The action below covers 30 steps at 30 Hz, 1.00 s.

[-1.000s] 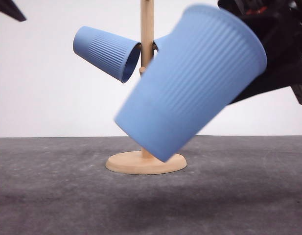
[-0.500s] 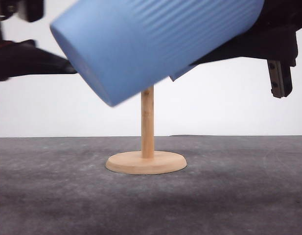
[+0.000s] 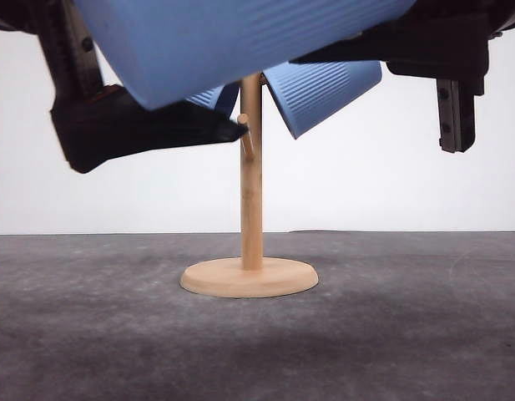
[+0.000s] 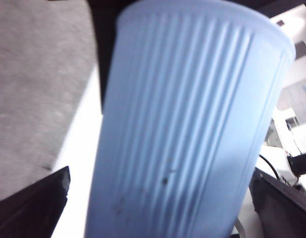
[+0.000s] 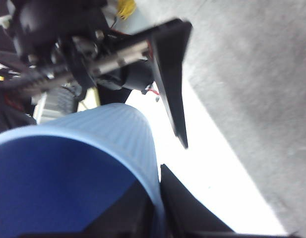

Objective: Place three cups

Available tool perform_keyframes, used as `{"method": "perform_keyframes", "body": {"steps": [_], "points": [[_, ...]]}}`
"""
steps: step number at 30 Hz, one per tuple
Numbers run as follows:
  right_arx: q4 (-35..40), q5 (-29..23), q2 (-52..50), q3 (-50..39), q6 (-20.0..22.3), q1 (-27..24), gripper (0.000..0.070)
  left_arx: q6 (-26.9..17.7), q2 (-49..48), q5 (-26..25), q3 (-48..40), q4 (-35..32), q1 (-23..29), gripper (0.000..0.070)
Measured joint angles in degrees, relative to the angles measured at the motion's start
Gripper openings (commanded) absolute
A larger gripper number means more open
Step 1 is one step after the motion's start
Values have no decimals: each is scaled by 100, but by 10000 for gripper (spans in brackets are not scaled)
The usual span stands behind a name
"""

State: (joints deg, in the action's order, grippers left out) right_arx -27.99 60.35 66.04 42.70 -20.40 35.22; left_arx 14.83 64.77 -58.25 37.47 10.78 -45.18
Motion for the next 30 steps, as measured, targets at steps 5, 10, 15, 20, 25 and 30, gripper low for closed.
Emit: {"method": "perform_keyframes", "body": {"steps": [5, 10, 15, 20, 25, 30], "points": [[3, 240, 0, 0, -6, 71, 0, 0, 7, 34, 0, -199, -212, 700], [26, 247, 0, 0, -44, 163, 0, 0, 10, 264, 0, -247, -295, 676], [40, 202, 0, -1, -46, 223, 0, -4, 10, 236, 0, -247, -309, 515], [40, 135, 0, -2, -46, 223, 0, -4, 9, 116, 0, -247, -326, 469], [61, 149, 0, -2, -46, 227, 0, -2, 9, -1, 0, -249, -326, 468], [66, 171, 0, -1, -46, 227, 0, -2, 9, -21, 0, -249, -326, 359]]}}
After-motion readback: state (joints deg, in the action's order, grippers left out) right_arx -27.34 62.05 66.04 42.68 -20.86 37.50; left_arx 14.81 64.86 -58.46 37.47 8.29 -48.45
